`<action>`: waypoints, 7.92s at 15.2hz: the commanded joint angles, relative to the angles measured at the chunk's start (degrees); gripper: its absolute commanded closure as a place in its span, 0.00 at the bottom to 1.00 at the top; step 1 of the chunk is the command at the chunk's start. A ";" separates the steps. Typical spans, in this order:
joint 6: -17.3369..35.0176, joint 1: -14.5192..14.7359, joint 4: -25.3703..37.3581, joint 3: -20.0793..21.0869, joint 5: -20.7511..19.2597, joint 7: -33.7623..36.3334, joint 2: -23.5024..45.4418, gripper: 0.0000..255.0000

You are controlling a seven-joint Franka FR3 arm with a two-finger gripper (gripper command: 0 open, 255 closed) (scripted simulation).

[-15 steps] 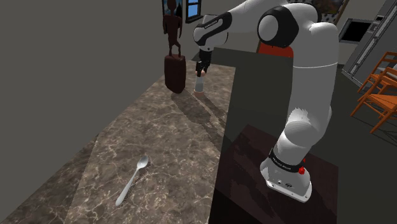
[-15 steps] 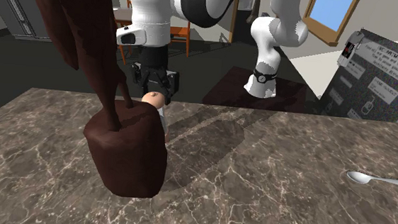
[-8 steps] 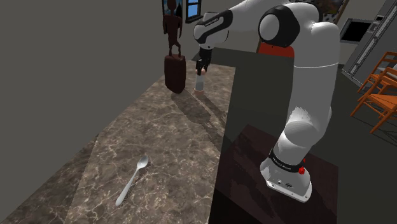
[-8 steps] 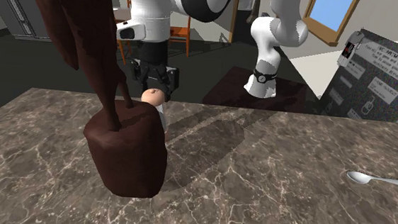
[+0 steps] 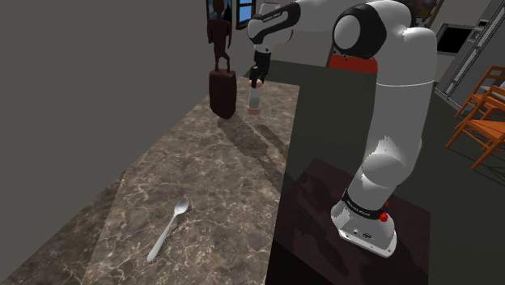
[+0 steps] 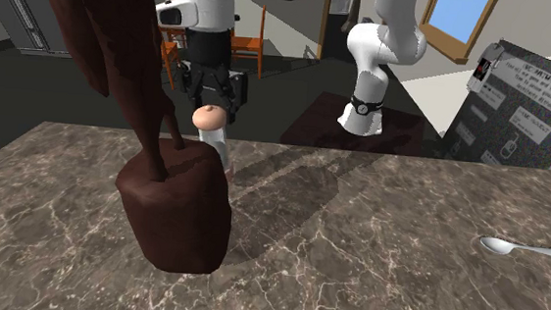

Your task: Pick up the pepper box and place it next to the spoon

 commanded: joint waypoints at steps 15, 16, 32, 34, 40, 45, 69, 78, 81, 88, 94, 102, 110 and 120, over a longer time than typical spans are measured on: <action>-11.94 -0.43 11.23 -0.36 -0.67 0.94 -0.79 1.00; -12.73 -0.49 12.09 -0.38 -0.66 0.98 -0.73 1.00; -27.09 -2.36 30.20 -0.56 0.45 1.36 3.11 1.00; -29.26 -2.82 33.37 -0.55 0.79 1.40 4.14 1.00; -33.05 -2.60 38.32 -0.32 1.04 2.62 5.23 1.00; -26.44 4.11 24.68 1.16 -2.21 8.69 -2.36 1.00; -12.22 23.55 6.11 13.26 -8.45 39.27 -7.53 1.00; -10.88 30.00 11.57 17.01 -9.98 49.73 -0.53 1.00; -11.09 32.21 15.02 18.00 -10.58 52.99 2.82 1.00; -13.55 37.62 27.49 19.65 -12.05 59.90 13.13 1.00; -13.81 40.36 34.09 20.07 -12.74 62.93 19.62 1.00; -7.46 40.22 27.44 20.05 -12.84 63.28 19.33 1.00; -5.25 40.18 25.44 20.03 -12.89 63.40 19.55 1.00; -6.87 40.24 26.61 20.06 -12.85 63.36 19.09 0.00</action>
